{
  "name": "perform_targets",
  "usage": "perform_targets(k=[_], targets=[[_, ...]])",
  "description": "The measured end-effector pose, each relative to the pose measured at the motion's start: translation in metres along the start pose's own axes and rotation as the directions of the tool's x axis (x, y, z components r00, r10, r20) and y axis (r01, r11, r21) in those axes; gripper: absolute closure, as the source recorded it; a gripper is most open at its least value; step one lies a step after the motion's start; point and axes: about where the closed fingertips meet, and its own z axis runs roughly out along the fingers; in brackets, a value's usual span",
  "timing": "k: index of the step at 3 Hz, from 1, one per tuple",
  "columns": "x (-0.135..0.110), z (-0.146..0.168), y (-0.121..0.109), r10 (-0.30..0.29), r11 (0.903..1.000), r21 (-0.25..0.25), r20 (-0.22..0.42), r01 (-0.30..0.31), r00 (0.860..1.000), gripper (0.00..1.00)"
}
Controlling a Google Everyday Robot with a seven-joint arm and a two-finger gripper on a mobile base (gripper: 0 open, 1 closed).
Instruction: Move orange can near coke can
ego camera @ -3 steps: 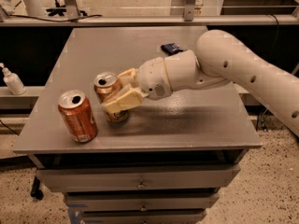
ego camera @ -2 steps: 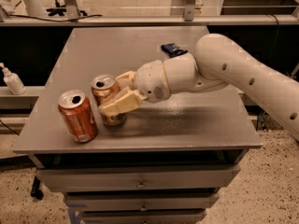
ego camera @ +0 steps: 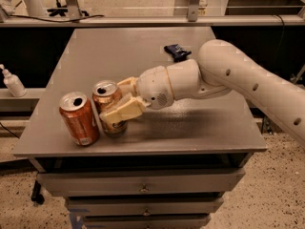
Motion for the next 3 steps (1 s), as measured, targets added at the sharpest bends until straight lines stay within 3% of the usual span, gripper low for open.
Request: perform_targets(k=[3], targets=[[0.0078,0.0095,0.0021,-0.039,0.9987,-0.032,0.041,0.040,0.998,0.12]])
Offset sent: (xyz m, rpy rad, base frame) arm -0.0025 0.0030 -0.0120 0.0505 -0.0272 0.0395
